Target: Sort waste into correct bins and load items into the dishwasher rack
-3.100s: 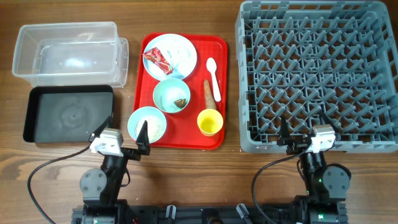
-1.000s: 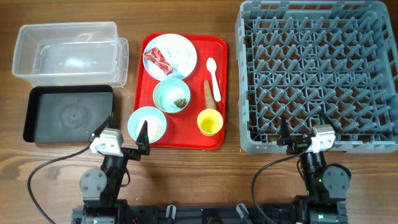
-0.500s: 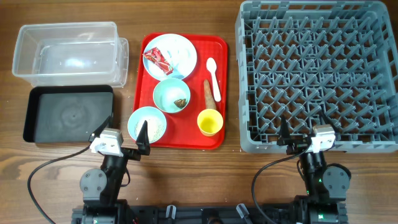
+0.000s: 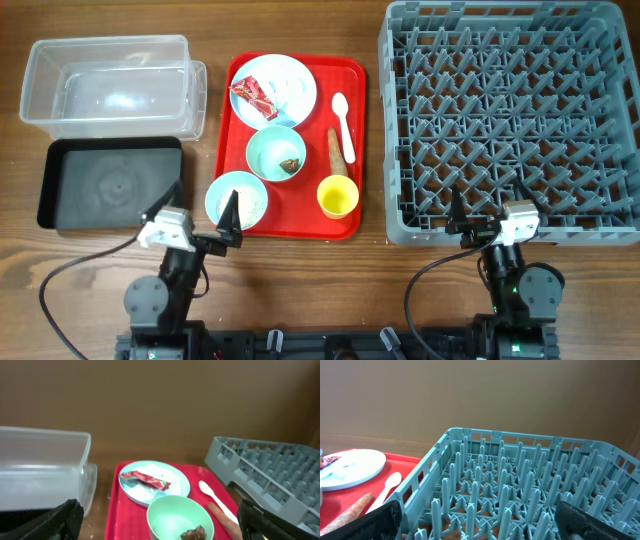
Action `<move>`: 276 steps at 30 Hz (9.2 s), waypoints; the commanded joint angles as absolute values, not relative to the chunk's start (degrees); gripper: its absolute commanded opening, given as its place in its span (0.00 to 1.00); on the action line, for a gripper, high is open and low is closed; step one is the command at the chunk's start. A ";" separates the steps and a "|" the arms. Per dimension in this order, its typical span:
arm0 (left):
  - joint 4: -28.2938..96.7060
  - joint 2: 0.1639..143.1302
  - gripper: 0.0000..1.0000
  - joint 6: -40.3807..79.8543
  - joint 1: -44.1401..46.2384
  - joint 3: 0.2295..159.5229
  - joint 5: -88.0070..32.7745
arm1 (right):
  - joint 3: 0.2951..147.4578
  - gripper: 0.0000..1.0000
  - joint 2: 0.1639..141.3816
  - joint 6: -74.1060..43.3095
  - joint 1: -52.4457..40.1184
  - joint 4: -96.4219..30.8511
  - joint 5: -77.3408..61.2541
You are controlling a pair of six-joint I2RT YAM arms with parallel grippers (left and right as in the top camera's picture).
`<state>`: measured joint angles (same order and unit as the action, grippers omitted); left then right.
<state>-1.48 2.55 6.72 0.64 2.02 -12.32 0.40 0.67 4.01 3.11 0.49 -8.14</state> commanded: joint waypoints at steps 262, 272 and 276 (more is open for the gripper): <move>35.90 113.25 0.95 -3.62 -2.15 99.35 -9.26 | 60.42 0.82 68.16 -15.00 3.40 -34.39 -10.57; 35.05 125.75 0.97 -11.81 17.02 99.33 -7.66 | 60.42 0.86 68.16 -15.55 3.40 -38.72 -10.57; 34.68 128.88 0.96 -14.50 18.50 99.33 -7.42 | 60.42 0.86 68.16 -15.90 3.40 -40.60 -10.55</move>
